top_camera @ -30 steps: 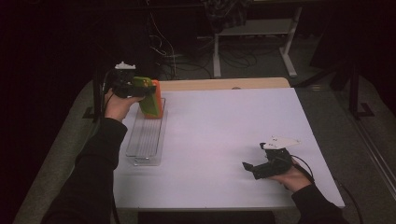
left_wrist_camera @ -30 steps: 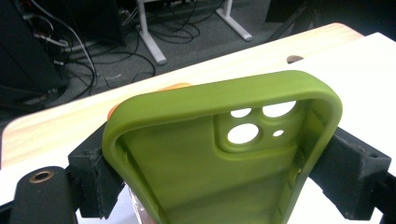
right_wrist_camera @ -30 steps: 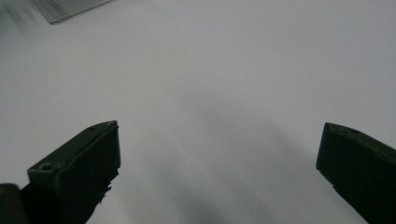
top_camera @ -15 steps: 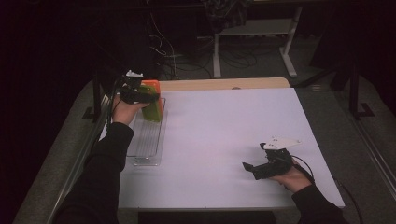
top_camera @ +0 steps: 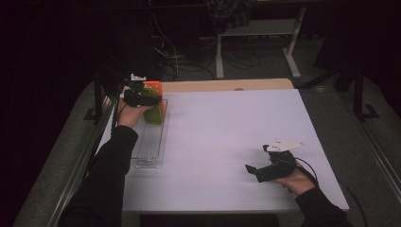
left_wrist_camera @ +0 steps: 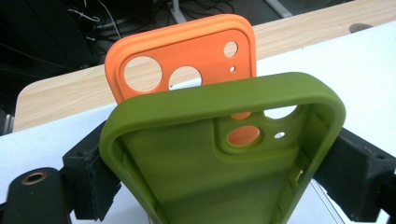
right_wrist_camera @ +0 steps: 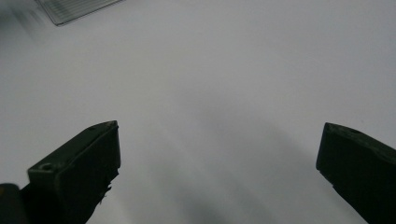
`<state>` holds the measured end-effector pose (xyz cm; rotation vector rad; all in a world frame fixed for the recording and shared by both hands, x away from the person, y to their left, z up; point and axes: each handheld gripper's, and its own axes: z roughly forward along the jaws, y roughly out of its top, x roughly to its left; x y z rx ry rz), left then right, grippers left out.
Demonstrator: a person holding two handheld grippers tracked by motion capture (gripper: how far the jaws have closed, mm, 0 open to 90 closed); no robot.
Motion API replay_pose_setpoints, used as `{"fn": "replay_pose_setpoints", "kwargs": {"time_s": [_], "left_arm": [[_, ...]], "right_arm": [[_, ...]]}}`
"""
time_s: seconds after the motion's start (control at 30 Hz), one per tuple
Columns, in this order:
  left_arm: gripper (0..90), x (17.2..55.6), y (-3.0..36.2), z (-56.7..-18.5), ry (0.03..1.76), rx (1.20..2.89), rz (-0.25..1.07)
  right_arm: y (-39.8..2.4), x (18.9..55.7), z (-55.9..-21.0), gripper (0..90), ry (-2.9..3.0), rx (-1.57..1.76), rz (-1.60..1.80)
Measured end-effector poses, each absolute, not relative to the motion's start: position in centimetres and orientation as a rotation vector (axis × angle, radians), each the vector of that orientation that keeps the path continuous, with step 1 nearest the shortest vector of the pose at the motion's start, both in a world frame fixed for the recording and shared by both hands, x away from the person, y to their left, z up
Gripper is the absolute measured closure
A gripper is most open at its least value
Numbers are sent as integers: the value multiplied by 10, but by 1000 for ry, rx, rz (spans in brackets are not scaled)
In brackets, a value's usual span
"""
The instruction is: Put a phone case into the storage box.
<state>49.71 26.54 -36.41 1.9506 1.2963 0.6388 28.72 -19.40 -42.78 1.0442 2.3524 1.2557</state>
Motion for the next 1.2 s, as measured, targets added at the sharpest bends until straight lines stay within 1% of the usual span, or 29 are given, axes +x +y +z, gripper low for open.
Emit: {"fn": "replay_pose_setpoints", "kwargs": {"time_s": [0.1,0.23,0.37,0.63,1.07,1.2], "left_arm": [[62,497,268,-362,1295,1914,631],[57,496,272,-355,1281,1864,635],[49,495,274,-347,1269,1857,634],[49,485,274,-337,1232,1884,585],[55,455,268,-324,1051,1970,479],[57,442,266,-324,1018,1961,433]], "right_arm": [[-194,287,-428,0,2354,1048,1259],[-193,287,-427,0,2352,1042,1262],[-192,287,-427,0,2360,1051,1261],[-193,287,-427,0,2363,1054,1264],[-193,287,-425,0,2360,1050,1258],[-193,287,-424,0,2362,1047,1257]]}}
